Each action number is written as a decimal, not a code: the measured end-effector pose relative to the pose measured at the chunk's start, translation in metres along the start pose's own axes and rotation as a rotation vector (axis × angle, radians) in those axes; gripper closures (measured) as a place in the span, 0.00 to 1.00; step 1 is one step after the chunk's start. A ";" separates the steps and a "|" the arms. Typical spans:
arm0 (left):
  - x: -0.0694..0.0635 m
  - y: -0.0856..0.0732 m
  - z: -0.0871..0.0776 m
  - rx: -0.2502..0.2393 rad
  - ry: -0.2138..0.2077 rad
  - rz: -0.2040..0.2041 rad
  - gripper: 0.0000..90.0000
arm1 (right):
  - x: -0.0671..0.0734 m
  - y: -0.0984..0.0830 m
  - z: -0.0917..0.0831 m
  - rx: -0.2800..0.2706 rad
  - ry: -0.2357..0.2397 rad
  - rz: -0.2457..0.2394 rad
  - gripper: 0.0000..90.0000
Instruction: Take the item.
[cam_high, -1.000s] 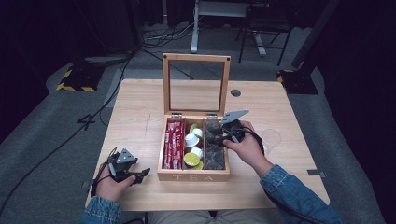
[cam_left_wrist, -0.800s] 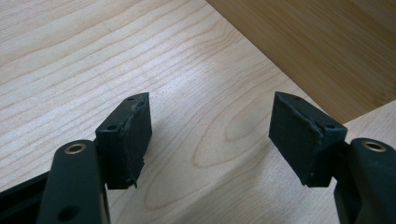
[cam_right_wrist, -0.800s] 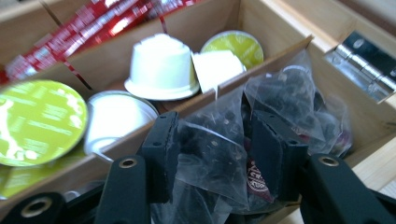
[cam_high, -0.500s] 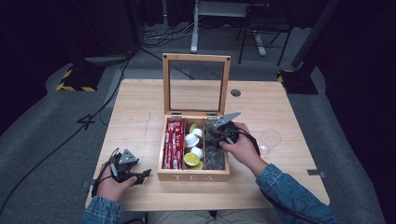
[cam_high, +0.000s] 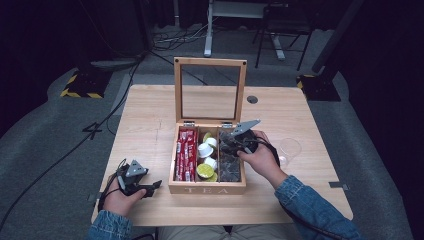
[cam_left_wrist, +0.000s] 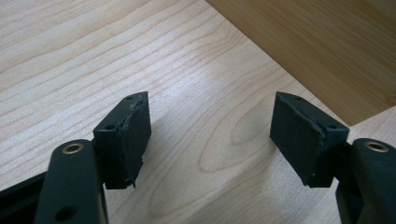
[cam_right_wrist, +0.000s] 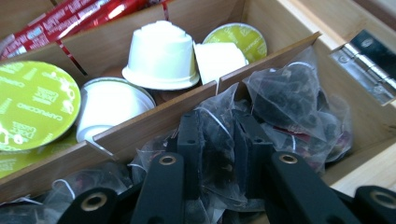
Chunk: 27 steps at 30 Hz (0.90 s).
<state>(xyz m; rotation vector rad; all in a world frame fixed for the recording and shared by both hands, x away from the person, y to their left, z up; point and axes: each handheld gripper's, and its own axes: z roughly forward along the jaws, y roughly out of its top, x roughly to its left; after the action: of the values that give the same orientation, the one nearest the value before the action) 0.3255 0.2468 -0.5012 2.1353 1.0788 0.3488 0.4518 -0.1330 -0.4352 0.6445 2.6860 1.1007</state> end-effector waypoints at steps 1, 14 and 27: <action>0.000 -0.001 0.001 -0.009 0.002 0.006 0.32 | 0.000 0.000 -0.001 -0.005 0.001 0.002 0.83; 0.000 -0.001 0.002 -0.014 0.012 0.020 0.31 | -0.002 0.004 -0.022 -0.096 0.022 0.030 0.84; 0.001 -0.001 0.002 -0.007 0.019 0.054 0.31 | -0.001 0.008 -0.047 -0.196 0.049 0.052 0.83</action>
<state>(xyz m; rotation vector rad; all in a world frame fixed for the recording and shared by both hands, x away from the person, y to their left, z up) 0.3265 0.2470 -0.5030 2.1624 1.0311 0.3984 0.4403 -0.1580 -0.3958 0.6639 2.5700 1.3883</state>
